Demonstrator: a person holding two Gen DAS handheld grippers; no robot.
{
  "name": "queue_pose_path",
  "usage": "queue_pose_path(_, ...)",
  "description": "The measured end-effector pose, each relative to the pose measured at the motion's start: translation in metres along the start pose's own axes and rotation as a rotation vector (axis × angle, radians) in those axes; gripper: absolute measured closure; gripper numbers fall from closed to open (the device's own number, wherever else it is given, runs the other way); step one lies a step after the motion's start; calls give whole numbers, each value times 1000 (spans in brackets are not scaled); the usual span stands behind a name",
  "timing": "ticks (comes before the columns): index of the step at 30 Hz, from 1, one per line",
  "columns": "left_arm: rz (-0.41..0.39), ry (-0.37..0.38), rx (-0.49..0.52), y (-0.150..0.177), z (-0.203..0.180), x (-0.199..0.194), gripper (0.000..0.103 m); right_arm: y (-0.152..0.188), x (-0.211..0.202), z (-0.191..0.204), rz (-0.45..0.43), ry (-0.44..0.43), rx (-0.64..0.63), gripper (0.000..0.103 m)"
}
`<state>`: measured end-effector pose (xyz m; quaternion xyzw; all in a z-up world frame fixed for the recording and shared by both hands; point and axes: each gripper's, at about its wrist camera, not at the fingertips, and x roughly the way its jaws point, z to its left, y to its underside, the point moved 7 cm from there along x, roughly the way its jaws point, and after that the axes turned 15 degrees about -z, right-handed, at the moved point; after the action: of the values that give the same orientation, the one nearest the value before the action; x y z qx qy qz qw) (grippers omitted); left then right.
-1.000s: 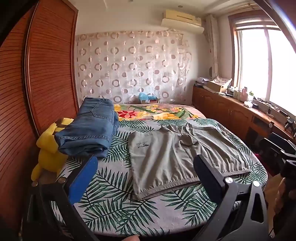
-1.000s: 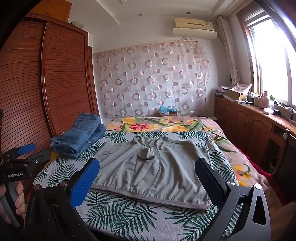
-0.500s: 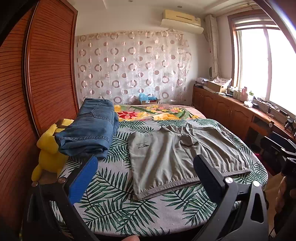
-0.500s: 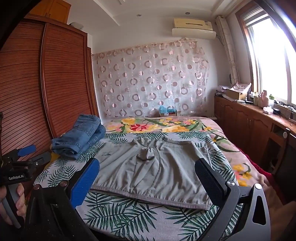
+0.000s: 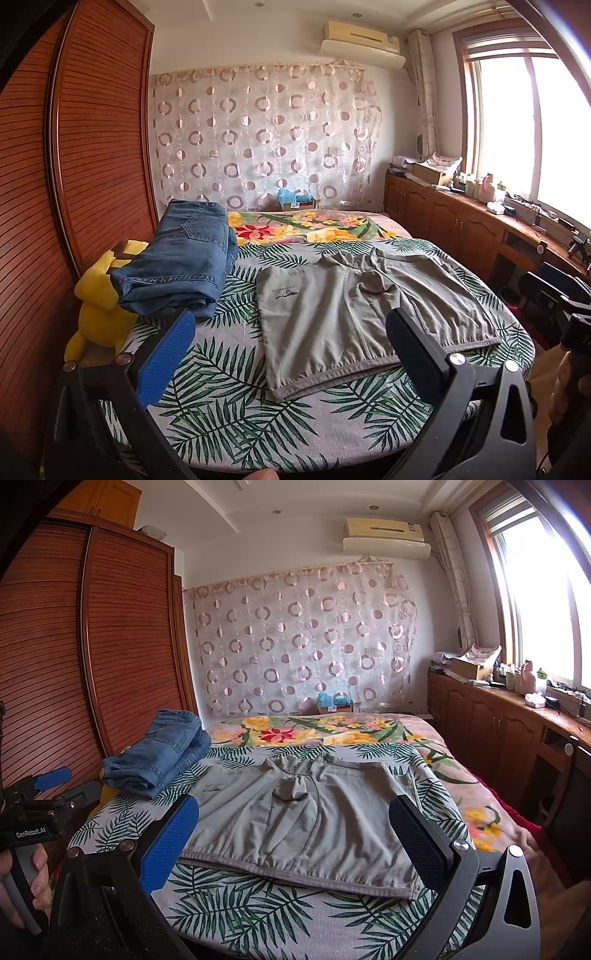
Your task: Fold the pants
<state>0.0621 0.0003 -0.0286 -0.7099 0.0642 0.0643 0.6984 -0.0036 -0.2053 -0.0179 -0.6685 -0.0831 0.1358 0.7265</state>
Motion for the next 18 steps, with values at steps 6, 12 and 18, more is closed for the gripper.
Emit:
queue_pose_path(6,-4,-1,3,-3,0,-1,0,-1,0,0,-2,0,-1,0)
queue_pose_path(12,-6,0,4,-4,-1,-2,0,0,0,-1,-2,-2,2,0)
queue_pose_path(18,-10,1,6,-9,-2,-3,0,0,0,-1,-2,-3,1,0)
